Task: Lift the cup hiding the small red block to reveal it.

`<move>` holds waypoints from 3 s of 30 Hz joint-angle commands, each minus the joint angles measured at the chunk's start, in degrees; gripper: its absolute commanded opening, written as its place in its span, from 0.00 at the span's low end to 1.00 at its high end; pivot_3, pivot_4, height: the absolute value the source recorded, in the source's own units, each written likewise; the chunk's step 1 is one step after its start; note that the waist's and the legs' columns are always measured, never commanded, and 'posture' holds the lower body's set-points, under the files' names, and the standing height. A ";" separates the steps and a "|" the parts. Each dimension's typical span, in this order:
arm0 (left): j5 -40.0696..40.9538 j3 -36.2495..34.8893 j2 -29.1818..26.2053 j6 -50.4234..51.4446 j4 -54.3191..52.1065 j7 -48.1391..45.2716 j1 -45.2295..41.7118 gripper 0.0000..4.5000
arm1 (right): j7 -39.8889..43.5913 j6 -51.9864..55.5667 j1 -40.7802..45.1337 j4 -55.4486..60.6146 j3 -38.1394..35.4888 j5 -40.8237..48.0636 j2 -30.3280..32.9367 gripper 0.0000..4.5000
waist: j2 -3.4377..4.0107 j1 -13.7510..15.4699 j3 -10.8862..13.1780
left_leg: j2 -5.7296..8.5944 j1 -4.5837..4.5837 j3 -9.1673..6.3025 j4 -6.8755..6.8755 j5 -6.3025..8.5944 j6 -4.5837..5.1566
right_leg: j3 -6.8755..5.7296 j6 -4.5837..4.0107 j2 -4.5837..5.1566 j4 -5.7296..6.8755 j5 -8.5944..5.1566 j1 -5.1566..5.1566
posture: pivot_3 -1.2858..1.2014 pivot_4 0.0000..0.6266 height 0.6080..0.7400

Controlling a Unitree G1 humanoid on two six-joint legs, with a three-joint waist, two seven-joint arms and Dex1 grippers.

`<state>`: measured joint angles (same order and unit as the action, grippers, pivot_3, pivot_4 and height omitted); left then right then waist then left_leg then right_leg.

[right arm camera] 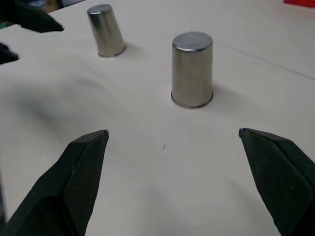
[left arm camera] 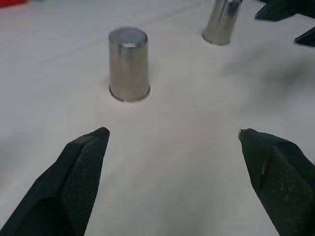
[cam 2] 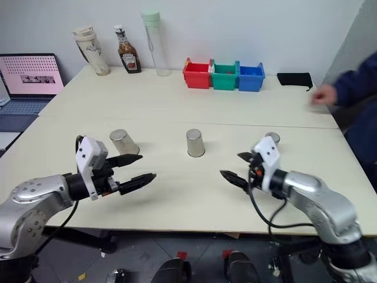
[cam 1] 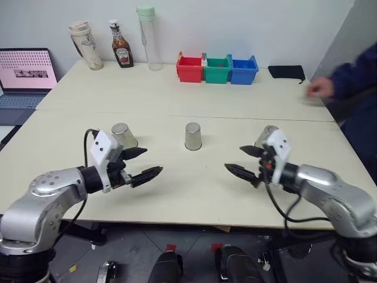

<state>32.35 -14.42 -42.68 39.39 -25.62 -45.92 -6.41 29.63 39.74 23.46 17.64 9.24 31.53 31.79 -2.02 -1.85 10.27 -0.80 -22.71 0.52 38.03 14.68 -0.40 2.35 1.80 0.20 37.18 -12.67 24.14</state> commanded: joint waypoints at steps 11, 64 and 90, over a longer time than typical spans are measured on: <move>-7.32 4.57 9.41 -8.02 -0.34 10.27 3.05 0.99 | 2.41 -25.61 21.86 -48.24 3.35 -17.37 -21.07 1.00 | -0.01 0.07 -0.01 | 0.06 -0.14 -0.04 -0.04 0.01 0.00 | -0.03 -0.32 0.07 -0.06 0.25 0.06 | 0.52 0.24 1.00; -7.17 11.77 10.91 -6.68 6.15 8.21 -4.03 1.00 | -7.15 -22.23 20.86 -51.34 -12.37 -22.35 -23.28 0.81 | 0.07 -0.28 0.02 | 0.01 -0.06 -0.02 -0.06 0.00 0.00 | -0.02 -0.38 -0.01 0.00 0.28 0.05 | 0.52 0.24 1.00; -3.16 6.62 3.00 0.07 3.42 5.47 -4.91 1.00 | 2.22 15.05 -12.63 20.61 -18.21 -6.21 -1.35 0.99 | 0.11 0.08 0.05 | -0.04 -0.13 -0.27 -0.06 -0.01 0.00 | -0.08 -0.10 -0.05 -0.05 0.05 0.05 | 0.52 0.24 1.00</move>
<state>27.06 -4.67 -37.43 38.19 -19.05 -38.47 -10.09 29.95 53.87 13.25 33.02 -5.99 24.02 27.07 -1.91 -1.78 10.32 -0.83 -22.86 0.25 37.94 14.68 -0.39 2.25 1.67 0.16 37.11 -12.65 24.20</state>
